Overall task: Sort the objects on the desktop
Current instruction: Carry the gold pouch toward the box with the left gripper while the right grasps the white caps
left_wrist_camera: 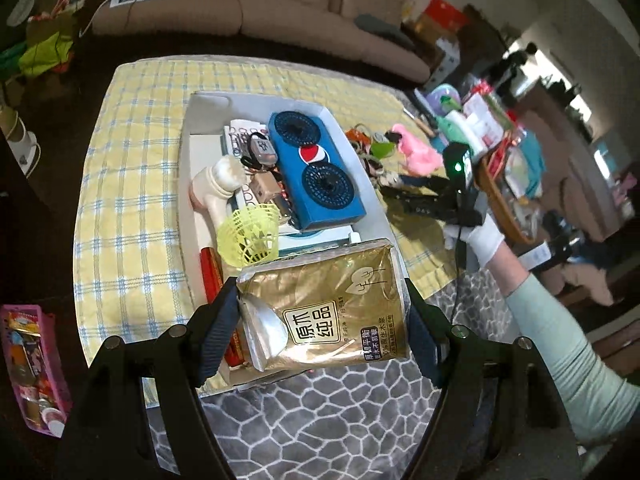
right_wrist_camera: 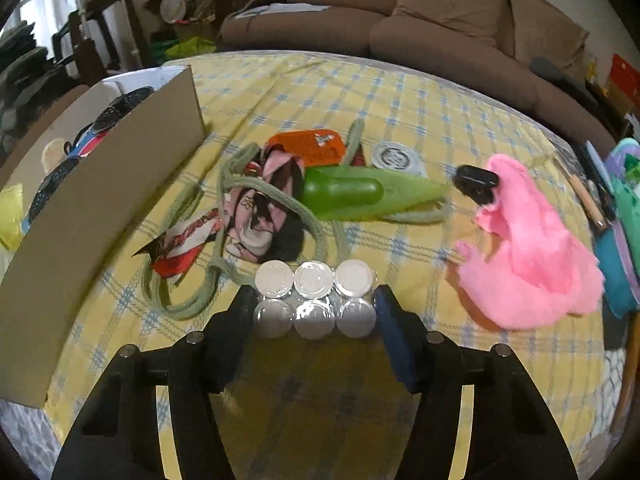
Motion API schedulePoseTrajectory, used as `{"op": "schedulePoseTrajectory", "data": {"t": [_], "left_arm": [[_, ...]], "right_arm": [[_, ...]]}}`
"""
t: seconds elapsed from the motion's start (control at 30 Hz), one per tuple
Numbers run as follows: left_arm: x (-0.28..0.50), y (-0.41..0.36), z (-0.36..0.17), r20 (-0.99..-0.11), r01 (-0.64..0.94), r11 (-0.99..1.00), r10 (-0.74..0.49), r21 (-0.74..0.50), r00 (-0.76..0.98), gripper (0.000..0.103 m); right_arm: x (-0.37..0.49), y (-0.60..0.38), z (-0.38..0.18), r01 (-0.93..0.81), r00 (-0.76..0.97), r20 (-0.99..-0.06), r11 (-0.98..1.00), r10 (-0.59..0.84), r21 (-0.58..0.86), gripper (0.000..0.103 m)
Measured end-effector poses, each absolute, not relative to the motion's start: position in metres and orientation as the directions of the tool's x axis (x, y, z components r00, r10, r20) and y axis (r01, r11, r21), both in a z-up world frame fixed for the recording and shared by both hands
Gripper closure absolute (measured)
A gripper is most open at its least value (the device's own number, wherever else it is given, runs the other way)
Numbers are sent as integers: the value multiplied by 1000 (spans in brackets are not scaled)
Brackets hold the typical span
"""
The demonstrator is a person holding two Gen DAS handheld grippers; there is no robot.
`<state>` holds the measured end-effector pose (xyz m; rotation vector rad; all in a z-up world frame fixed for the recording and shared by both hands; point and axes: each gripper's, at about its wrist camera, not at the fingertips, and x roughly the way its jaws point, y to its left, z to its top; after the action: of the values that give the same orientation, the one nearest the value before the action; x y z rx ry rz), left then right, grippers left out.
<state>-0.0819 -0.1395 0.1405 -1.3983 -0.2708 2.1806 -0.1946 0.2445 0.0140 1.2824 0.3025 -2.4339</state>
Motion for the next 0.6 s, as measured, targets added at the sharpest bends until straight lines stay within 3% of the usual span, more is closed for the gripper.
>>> {"op": "schedulePoseTrajectory", "data": {"t": [0.2,0.4,0.6], "left_arm": [[-77,-142,123,-827,-313,-879,456,-360,-329,29],[-72,-121,110,-850,-335,-903,386,-269,-358,29],[-72,-116,110,-831,-320,-895,420,-312,-366,29]], "right_arm": [[-144,264,71,369,-609,-743,-928,-279,46,41],[-81,230,126,493,-611,-652,-860,-449,130,41],[-45,150,133,697,-480,-688,-713,-545,78,41]]}}
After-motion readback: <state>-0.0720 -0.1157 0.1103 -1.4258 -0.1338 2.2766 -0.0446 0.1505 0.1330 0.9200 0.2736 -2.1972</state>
